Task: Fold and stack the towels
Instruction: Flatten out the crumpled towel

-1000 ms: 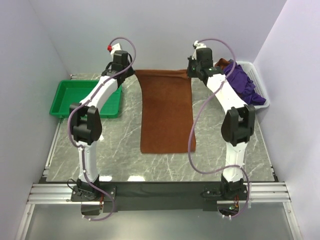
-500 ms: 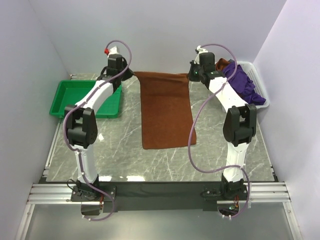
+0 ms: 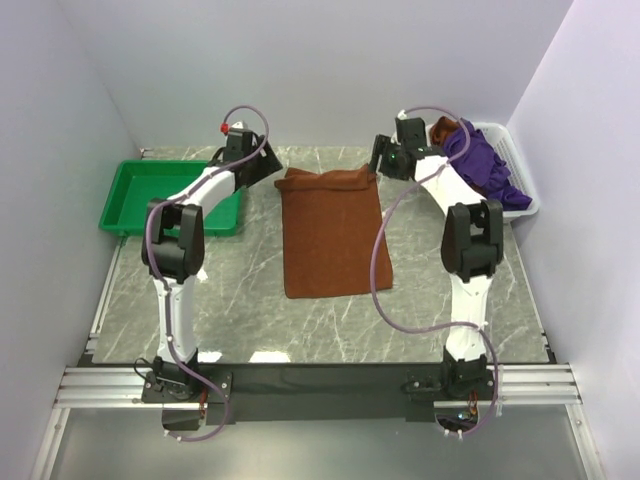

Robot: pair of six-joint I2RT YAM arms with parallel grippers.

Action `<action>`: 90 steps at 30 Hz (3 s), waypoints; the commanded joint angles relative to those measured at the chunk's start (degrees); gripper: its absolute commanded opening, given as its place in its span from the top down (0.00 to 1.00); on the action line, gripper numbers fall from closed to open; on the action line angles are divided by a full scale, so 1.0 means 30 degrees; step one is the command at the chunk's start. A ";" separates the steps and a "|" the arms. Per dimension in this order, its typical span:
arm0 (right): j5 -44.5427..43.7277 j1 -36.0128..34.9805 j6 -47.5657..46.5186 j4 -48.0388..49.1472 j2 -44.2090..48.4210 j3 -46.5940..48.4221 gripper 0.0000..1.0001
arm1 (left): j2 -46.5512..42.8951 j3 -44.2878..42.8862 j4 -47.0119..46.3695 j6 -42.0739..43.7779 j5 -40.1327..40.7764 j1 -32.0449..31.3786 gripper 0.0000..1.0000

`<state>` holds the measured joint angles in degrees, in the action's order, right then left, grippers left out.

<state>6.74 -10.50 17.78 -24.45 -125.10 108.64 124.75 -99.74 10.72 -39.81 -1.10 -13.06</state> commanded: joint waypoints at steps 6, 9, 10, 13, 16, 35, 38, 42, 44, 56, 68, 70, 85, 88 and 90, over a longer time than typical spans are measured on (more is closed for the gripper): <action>-0.1574 0.0132 0.2478 0.0123 0.8669 -0.8947 0.39 | -0.7095 0.4589 0.0790 0.0438 0.0976 -0.3253 0.12; -0.1253 0.0103 0.3797 0.1023 1.1480 -1.3672 0.56 | -0.8971 0.7635 0.0763 0.0293 0.1626 -0.4987 0.15; -0.1165 0.0102 0.4032 0.1291 1.2132 -1.4786 0.59 | -0.9526 0.8368 0.0791 0.0031 0.1744 -0.5979 0.17; -0.1718 -0.0014 0.4444 0.1703 1.4155 -1.8100 0.61 | -0.9970 1.0480 0.0996 -0.0234 0.1949 -0.7596 0.22; -0.1692 -0.0218 0.4503 0.2288 1.5915 -2.0709 0.62 | -1.0060 1.2150 0.0938 -0.0409 0.2388 -0.8682 0.27; -0.3504 -0.3764 0.5235 0.2468 1.4281 -2.2738 0.66 | -0.9912 1.7075 0.0088 -0.1553 0.3239 -0.9621 0.56; -0.4472 -0.4407 0.5206 0.2000 1.3636 -2.2445 0.70 | -1.0001 1.7369 0.0381 -0.1641 0.3444 -0.9621 0.60; -0.6227 -0.5579 0.4914 0.0190 1.3165 -2.1217 0.89 | -1.0001 1.7545 0.0762 -0.1641 0.3707 -0.9621 0.67; -0.7954 -0.6516 0.4738 -0.0956 1.2961 -1.9933 0.92 | -1.0030 1.7574 0.0821 -0.1641 0.3591 -0.9621 0.71; -0.3488 -0.8864 0.3887 -0.0975 1.4678 -1.8365 0.47 | -1.0001 1.7691 0.0821 -0.1553 0.3211 -0.9650 0.77; -0.0991 -0.2302 0.7344 0.4249 1.8850 -2.4844 0.77 | -1.0441 1.7779 0.0792 -0.1407 0.3210 -0.9621 0.80; -0.0202 -0.1863 0.7635 0.5041 1.8469 -2.5312 0.81 | -1.0440 1.7721 0.0821 -0.1378 0.3210 -0.9621 0.81; 0.1180 -0.0835 0.8458 0.8705 1.7060 -2.7191 0.97 | -1.0557 1.7779 0.1173 -0.1436 0.3385 -0.9621 0.87; 0.1209 -0.0835 0.8078 0.8501 1.6886 -2.6928 0.99 | -1.0528 1.7808 0.1172 -0.1466 0.3415 -0.9621 0.87; 0.1267 -0.0864 0.7902 0.8296 1.6739 -2.6722 1.00 | -1.0499 1.7809 0.1202 -0.1524 0.3415 -0.9621 0.87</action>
<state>10.20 -13.34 42.68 -1.17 -74.24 26.98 93.47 -48.01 9.41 -44.40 10.00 -41.54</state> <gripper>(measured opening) 0.008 0.131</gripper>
